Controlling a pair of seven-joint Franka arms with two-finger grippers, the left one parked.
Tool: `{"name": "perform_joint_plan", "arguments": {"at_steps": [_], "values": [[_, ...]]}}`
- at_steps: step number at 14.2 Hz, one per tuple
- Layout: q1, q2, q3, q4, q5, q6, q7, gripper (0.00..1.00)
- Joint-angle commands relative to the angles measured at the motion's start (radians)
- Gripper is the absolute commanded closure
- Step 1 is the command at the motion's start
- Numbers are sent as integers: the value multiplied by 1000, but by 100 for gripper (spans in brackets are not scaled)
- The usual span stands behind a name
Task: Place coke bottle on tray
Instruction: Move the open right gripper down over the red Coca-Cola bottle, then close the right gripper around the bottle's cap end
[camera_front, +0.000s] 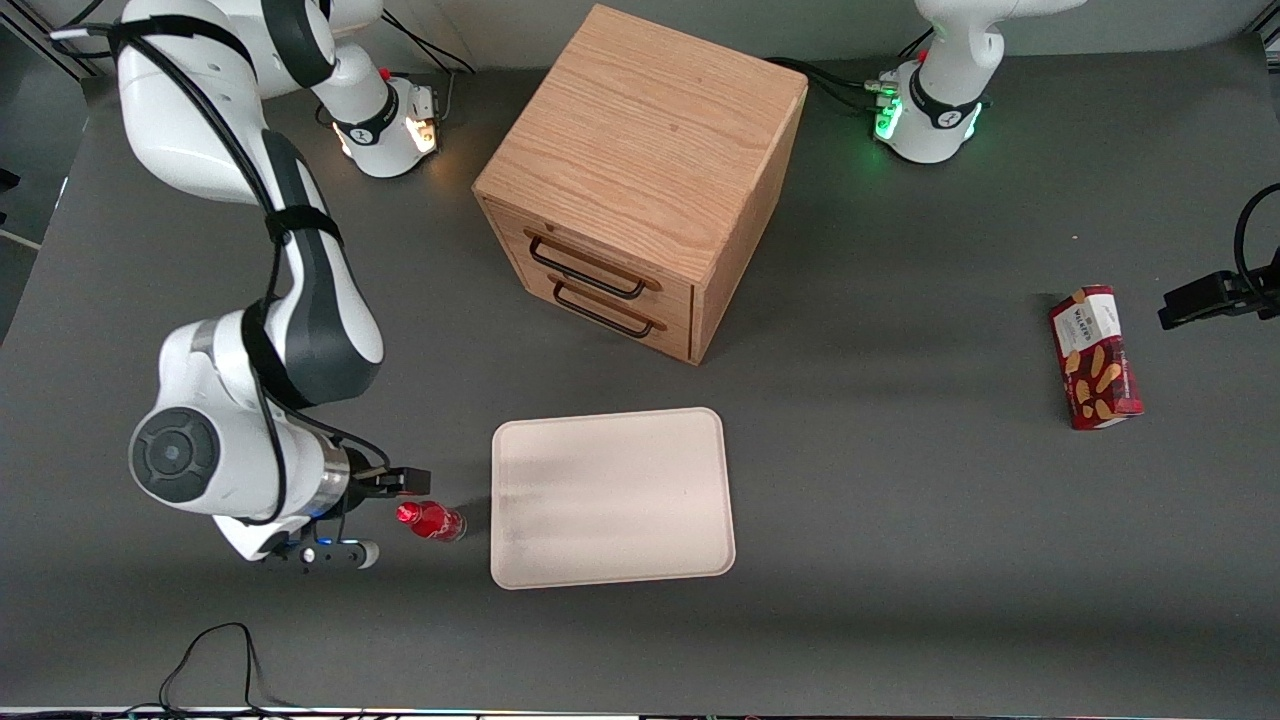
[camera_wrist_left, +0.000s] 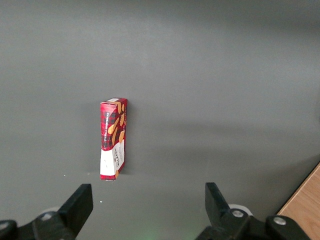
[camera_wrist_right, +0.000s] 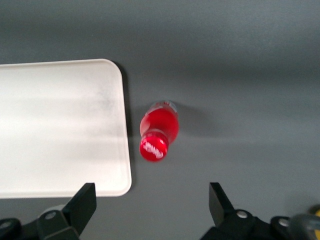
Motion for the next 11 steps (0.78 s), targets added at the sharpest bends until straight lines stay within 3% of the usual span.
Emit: {"name": "perform_joint_plan", "arguments": {"at_steps": [1,11], "values": [[7,53,-3,55,-34,8,15,1],[19,105,-5,57,-45,48,15,13]]}}
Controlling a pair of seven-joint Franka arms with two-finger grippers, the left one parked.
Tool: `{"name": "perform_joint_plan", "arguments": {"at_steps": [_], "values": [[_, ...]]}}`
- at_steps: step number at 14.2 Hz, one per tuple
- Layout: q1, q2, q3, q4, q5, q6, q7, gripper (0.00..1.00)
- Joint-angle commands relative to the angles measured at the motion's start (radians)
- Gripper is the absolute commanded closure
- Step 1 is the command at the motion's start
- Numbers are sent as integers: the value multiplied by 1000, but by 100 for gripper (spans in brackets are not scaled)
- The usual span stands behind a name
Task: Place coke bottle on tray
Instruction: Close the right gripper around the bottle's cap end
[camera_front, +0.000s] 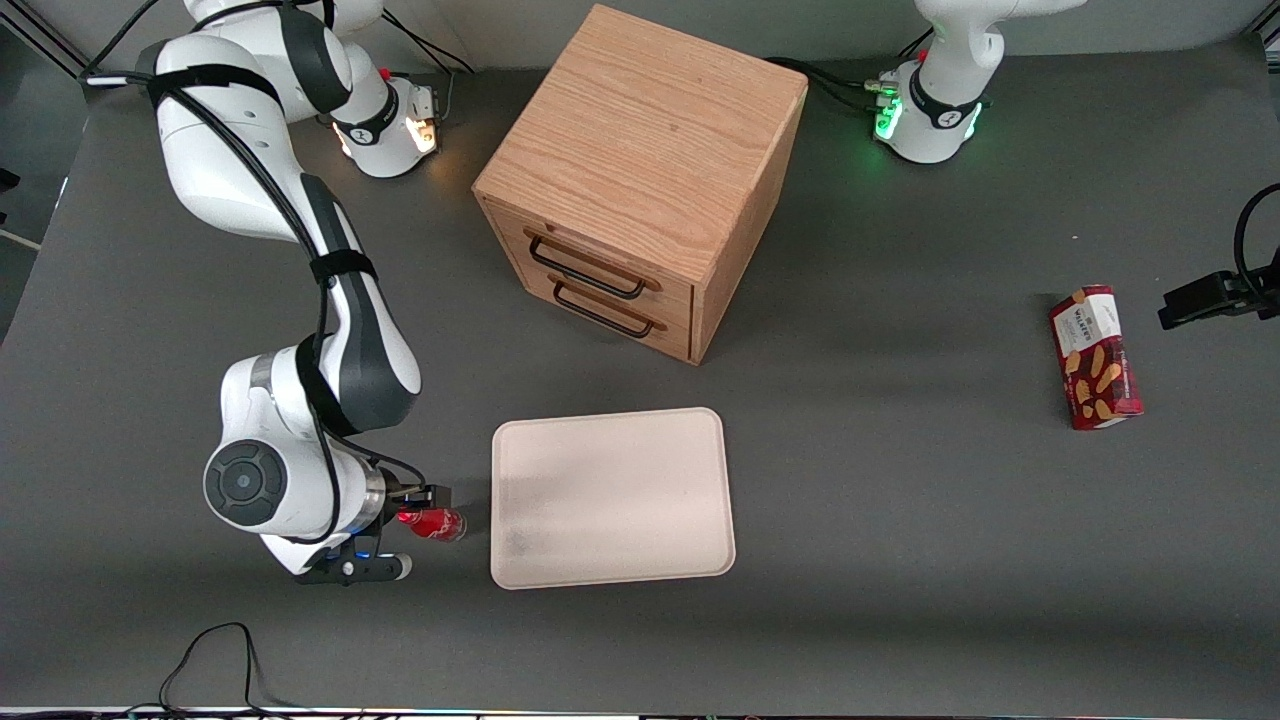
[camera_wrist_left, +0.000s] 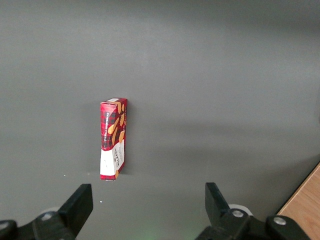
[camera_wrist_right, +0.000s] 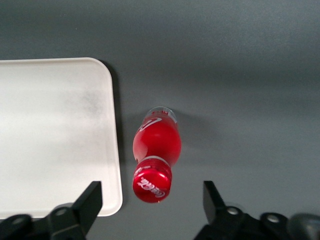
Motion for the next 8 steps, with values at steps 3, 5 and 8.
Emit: {"name": "perform_joint_plan", "arguments": {"at_steps": [3,5,8], "values": [[5,48,-5,61,-17,33,15,13],[5,51,-5,66,-18,33,17,14],[5,51,-5,66,-17,33,21,44]]}}
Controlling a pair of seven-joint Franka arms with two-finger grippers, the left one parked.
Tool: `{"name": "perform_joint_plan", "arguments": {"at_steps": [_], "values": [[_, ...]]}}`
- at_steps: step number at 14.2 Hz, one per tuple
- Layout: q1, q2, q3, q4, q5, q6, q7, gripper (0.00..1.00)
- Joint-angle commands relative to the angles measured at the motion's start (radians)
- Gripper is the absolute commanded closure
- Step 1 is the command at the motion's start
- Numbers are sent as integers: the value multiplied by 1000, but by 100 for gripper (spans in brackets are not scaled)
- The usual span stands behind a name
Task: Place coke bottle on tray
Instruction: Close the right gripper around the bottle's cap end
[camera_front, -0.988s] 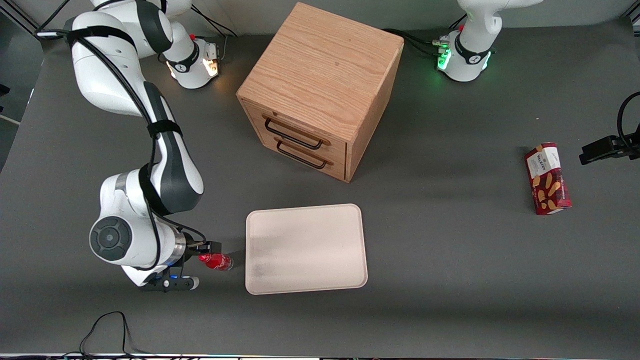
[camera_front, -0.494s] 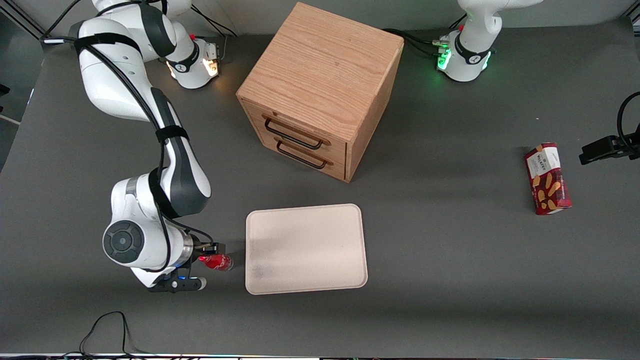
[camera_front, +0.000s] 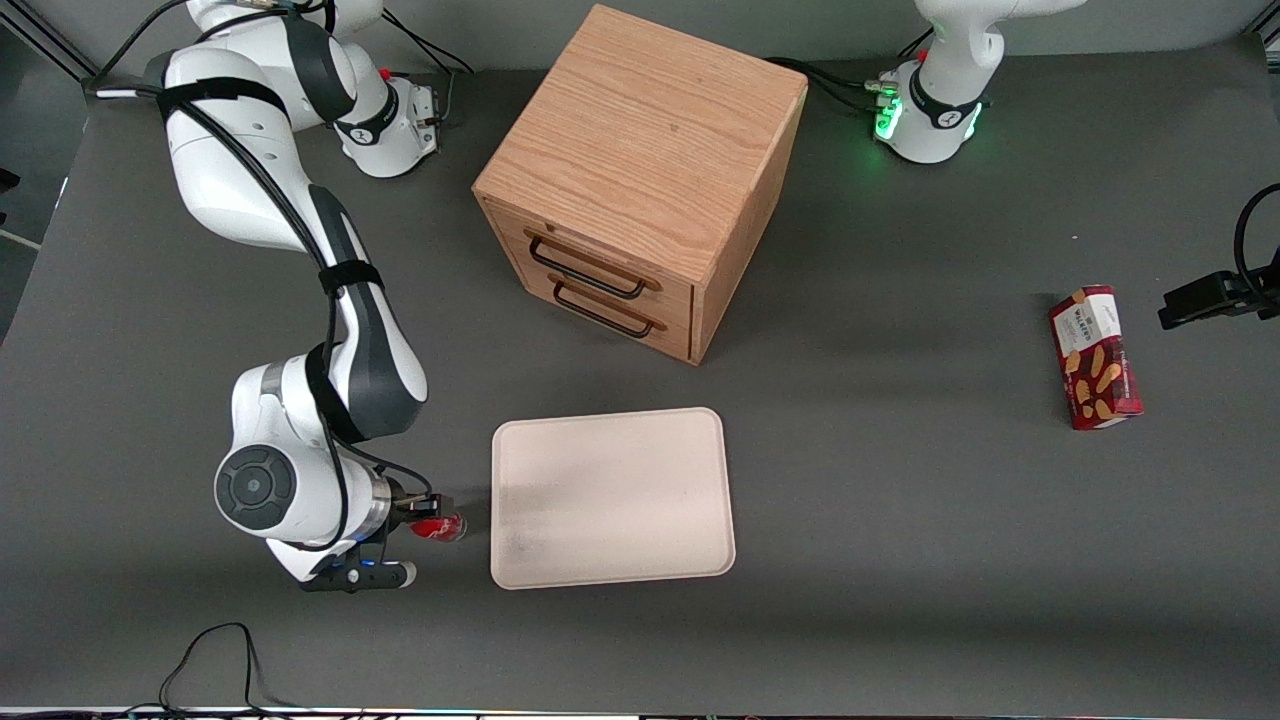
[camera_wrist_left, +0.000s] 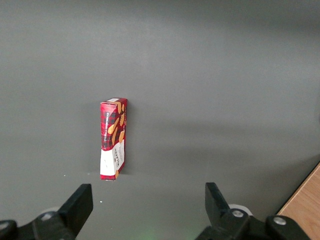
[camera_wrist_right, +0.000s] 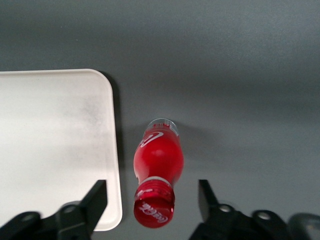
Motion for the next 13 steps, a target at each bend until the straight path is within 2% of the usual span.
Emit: {"name": "perform_joint_plan", "arguments": {"at_steps": [1,3,4,9,13], "values": [[5,25,-4,46,-13,-6,24,60],[5,23,-4,46,-13,-12,29,91],[5,23,-3,46,-11,-14,46,100],[5,14,-4,46,-11,-58,86,100],[3,-57,-3,46,-10,-211,84,100]]}}
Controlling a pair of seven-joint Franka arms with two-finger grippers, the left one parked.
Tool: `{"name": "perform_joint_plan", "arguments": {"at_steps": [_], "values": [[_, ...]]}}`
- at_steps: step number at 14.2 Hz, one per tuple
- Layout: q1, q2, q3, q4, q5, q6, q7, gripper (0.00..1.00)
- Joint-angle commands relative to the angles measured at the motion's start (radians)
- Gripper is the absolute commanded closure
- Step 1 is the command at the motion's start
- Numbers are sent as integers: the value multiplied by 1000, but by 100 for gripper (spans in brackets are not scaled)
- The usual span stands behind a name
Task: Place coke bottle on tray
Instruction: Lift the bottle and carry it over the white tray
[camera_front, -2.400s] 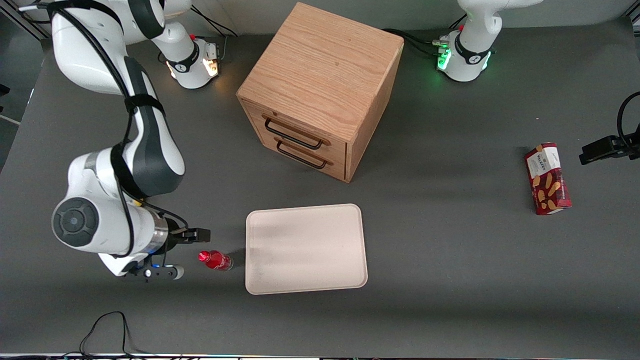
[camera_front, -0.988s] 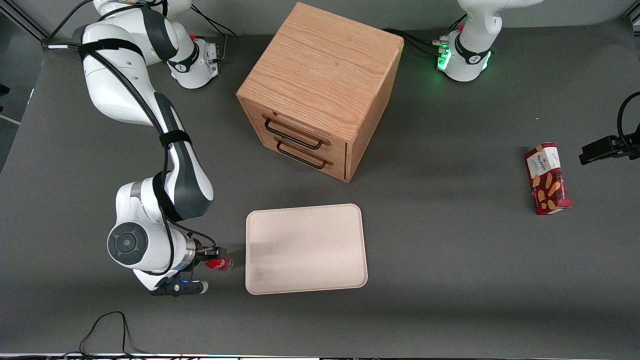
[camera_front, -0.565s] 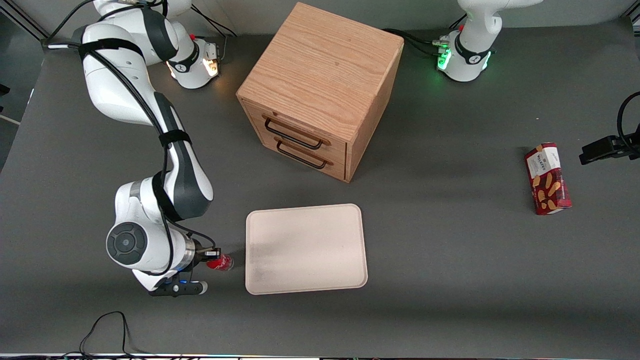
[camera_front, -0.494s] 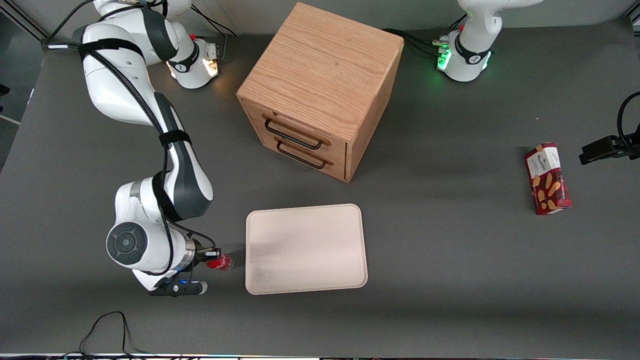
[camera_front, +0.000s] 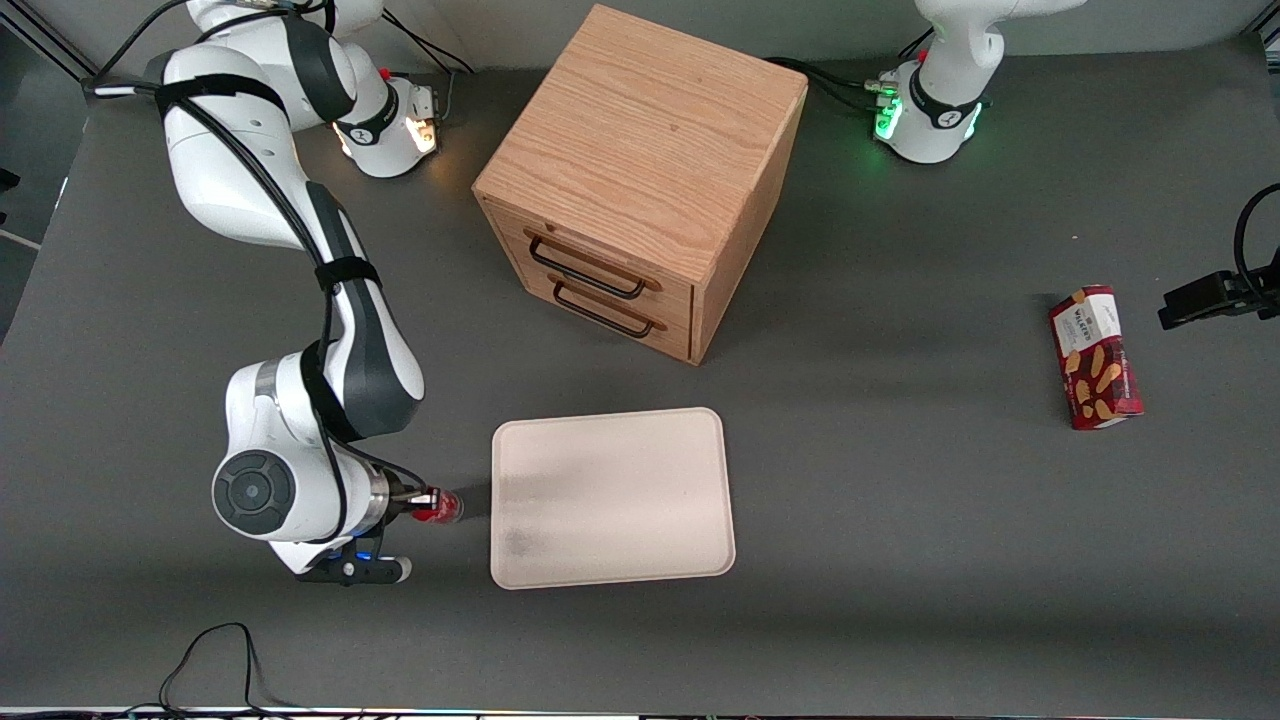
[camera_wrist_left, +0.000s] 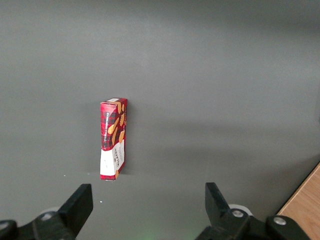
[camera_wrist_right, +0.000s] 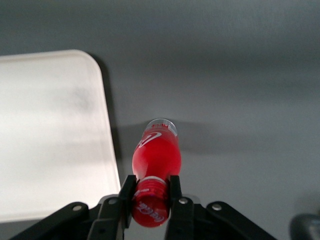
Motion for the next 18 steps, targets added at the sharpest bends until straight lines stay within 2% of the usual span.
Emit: {"name": "perform_joint_plan", "arguments": {"at_steps": [1,9,18], "values": [[4,-72,-3,14,-9,-119,23,100],[-7,-308,-13,11,-14,-332,11,100],[10,-374,-10,10,-69,-365,21,100]]}}
